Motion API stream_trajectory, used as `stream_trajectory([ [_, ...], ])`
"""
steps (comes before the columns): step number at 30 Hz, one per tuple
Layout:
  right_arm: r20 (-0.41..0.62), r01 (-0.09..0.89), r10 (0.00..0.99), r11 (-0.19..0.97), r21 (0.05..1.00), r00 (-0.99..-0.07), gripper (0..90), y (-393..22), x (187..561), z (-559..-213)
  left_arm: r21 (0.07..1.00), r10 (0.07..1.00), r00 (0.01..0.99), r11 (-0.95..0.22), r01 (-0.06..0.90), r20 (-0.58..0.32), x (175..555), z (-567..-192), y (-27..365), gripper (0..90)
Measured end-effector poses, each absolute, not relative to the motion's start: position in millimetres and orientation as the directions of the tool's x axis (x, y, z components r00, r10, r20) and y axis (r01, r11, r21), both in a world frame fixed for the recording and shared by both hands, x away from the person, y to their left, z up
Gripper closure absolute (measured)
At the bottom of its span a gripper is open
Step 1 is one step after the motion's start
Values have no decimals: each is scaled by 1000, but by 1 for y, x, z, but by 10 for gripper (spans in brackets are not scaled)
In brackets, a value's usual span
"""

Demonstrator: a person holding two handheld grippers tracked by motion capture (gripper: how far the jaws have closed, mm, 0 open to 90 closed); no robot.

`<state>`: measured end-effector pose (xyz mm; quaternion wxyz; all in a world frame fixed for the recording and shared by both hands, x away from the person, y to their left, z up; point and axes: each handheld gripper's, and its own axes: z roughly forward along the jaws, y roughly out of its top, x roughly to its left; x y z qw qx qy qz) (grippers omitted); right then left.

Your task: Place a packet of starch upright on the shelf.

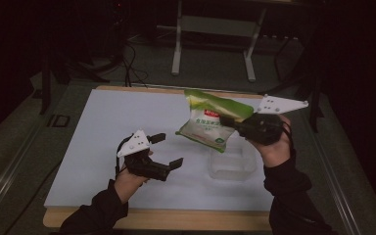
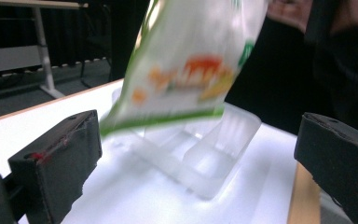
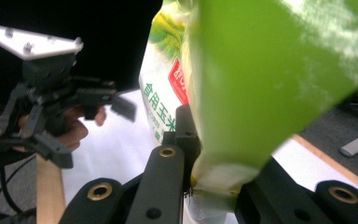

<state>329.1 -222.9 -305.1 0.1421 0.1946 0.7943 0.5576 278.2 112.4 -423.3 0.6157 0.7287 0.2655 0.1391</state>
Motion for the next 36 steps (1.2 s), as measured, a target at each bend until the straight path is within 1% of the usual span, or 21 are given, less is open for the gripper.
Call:
stream_trajectory([
  [5, 7, 163, 501, 268, 950, -866, 851, -239, 341, -295, 977, 603, 790, -85, 197, -107, 274, -430, 130, 13],
  [8, 9, 167, 521, 257, 952, -853, 851, -249, 350, -289, 978, 667, 740, -88, 187, -82, 269, -435, 141, 12],
  [12, -8, 156, 550, 251, 955, -835, 851, -259, 360, -284, 968, 684, 718, -66, 244, -134, 265, -444, 157, 2],
  [15, -23, 140, 566, 243, 960, -824, 851, -267, 369, -282, 963, 703, 702, -91, 252, -117, 260, -452, 168, 2],
  [19, -17, 144, 576, 233, 962, -817, 851, -275, 383, -282, 957, 710, 687, -64, 284, -156, 257, -462, 180, 2],
  [21, -8, 154, 583, 227, 962, -813, 851, -277, 386, -283, 955, 710, 685, -63, 289, -161, 256, -465, 181, 1],
  [23, 1, 163, 593, 220, 962, -805, 851, -283, 397, -288, 957, 745, 651, -61, 284, -146, 252, -474, 184, 0],
  [25, 11, 173, 597, 215, 961, -802, 851, -285, 404, -292, 956, 751, 641, -46, 291, -159, 251, -481, 187, 0],
  [30, 38, 215, 602, 225, 950, -797, 851, -289, 419, -308, 945, 727, 663, -62, 323, -179, 252, -489, 187, 0],
  [36, 67, 269, 609, 247, 931, -791, 851, -294, 433, -325, 948, 717, 676, -66, 311, -172, 251, -491, 186, 0],
])
